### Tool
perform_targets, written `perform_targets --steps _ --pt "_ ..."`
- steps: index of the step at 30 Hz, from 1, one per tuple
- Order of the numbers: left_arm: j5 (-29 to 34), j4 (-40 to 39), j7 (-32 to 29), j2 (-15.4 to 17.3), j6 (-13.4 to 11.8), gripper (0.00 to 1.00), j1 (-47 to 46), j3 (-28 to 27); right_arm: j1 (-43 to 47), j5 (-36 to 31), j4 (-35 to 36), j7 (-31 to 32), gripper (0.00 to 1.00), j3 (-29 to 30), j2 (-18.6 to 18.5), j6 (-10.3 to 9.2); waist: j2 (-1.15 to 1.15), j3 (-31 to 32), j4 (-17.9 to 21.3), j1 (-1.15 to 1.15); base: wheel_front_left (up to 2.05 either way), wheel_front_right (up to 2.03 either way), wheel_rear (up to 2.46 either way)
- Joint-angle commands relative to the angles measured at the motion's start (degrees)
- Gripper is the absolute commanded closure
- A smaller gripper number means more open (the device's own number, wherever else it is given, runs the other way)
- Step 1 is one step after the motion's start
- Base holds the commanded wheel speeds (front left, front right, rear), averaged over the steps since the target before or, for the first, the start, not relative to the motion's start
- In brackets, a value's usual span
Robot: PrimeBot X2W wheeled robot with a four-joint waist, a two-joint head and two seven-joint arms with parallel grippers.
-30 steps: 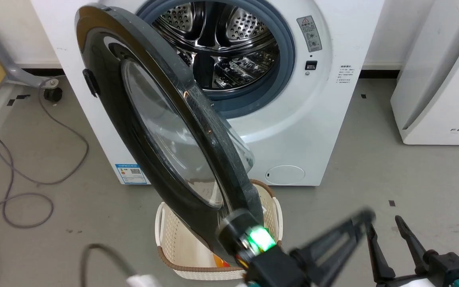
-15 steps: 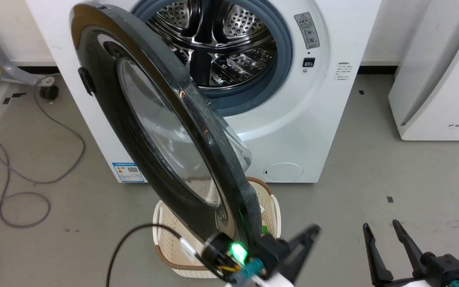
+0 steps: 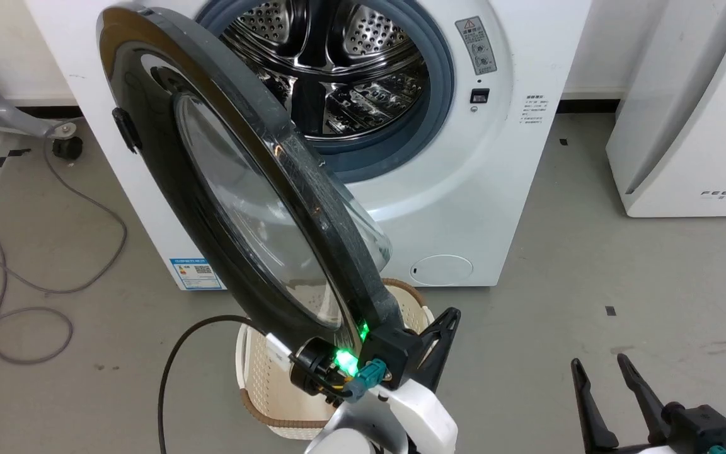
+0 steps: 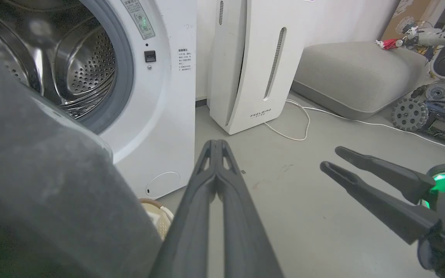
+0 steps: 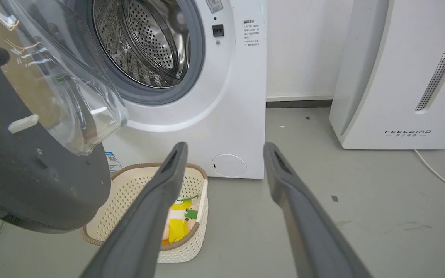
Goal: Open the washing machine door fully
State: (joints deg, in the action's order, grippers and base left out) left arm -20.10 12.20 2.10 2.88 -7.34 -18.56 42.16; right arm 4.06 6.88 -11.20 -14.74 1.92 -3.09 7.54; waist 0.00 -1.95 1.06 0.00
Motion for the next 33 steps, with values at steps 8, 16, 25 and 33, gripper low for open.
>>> perform_targets --steps 8,16,25,33 --pt "-2.0 2.6 1.6 0.0 -2.6 1.00 -0.6 -0.1 -1.3 0.7 -0.8 -0.3 0.00 -0.5 0.2 -0.05 0.00 0.2 0.3 0.00 0.00 0.00 0.00" --pt "-2.4 -1.1 1.5 1.6 -5.5 1.00 3.8 -0.5 -1.0 0.9 -1.3 -0.3 0.00 -0.1 0.2 -0.05 0.00 0.8 -0.2 0.00 0.00 0.00 0.00" --pt "-3.3 -5.9 0.5 4.4 -8.7 1.00 9.1 -1.7 -0.6 0.9 -1.8 -0.3 0.00 -0.2 0.2 -0.05 0.00 1.6 -1.4 0.00 0.00 0.00 0.00" --pt "-3.6 -11.5 1.0 6.5 -11.2 1.00 13.9 -2.3 0.3 0.7 -2.0 -0.3 0.00 0.2 0.2 -0.05 0.00 2.4 -2.7 0.00 0.00 0.00 0.00"
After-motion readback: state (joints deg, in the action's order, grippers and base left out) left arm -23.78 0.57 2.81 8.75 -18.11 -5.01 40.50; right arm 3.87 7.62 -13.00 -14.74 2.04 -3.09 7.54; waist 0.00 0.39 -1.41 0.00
